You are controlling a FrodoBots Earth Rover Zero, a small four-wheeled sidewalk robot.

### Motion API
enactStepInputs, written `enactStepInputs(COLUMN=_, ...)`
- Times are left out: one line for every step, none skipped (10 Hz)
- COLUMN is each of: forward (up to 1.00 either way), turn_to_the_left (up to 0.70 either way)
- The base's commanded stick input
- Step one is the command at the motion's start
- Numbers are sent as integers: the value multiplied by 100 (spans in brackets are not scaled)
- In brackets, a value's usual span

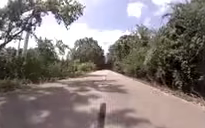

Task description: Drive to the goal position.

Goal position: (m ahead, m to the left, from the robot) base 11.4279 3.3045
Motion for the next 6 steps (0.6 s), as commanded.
enactStepInputs(forward=50, turn_to_the_left=0)
enactStepInputs(forward=50, turn_to_the_left=0)
enactStepInputs(forward=50, turn_to_the_left=0)
enactStepInputs(forward=50, turn_to_the_left=0)
enactStepInputs(forward=50, turn_to_the_left=0)
enactStepInputs(forward=50, turn_to_the_left=0)
